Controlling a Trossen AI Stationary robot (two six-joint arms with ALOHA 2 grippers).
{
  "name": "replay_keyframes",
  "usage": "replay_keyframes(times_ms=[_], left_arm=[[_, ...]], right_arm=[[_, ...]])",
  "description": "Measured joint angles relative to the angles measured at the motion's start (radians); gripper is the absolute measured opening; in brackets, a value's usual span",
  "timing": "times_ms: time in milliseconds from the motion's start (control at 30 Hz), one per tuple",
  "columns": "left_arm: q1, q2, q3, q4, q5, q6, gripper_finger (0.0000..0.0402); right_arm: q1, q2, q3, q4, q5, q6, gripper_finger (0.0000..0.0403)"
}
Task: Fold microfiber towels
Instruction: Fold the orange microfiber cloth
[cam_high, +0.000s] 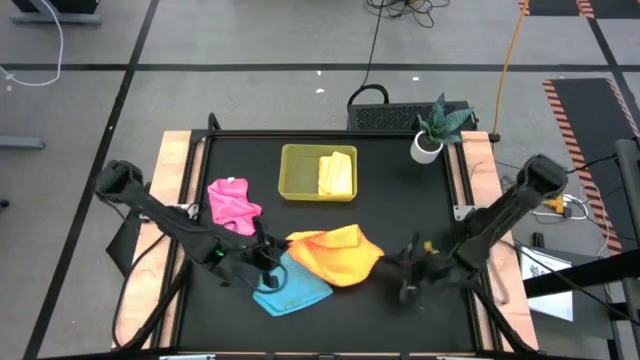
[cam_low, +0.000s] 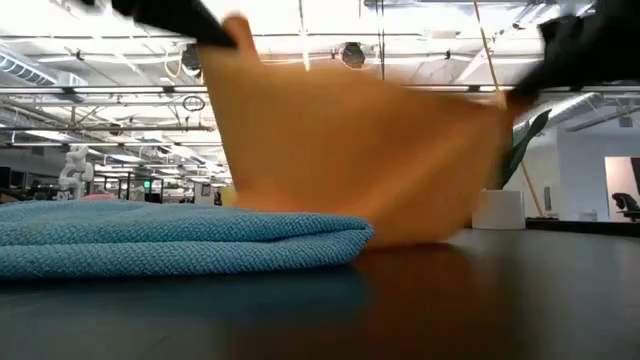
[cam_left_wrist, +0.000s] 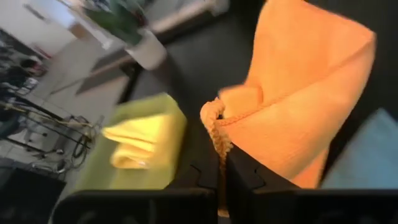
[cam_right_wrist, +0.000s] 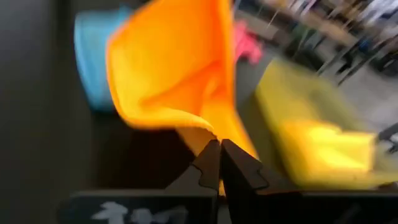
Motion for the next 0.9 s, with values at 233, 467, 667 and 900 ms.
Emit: replay_keyframes(times_ms=[233, 467, 667, 900], left_arm=[[-0.062, -0.191, 0.001, 0.046, -0.069, -0.012, 0.0012], [-0.072, -0.232, 0.001, 0.055, -0.045, -0.015, 0.0008], [0.037, -0.180, 0.000, 0.033, -0.052, -0.016, 0.0014], [0.241, -0.121, 0.000, 0.208, -0.134, 0.187, 0.0012]], right_arm=[[0.097, -0.254, 0.000, 0.299, 0.117, -0.224, 0.0001], [0.189, -0.322, 0.000, 0.468, 0.171, -0.395, 0.0001], [0.178, -0.324, -0.007, 0.419, 0.447, -0.462, 0.0001], [0.075, -0.357, -0.033, 0.449, 0.593, -0.637, 0.0000]])
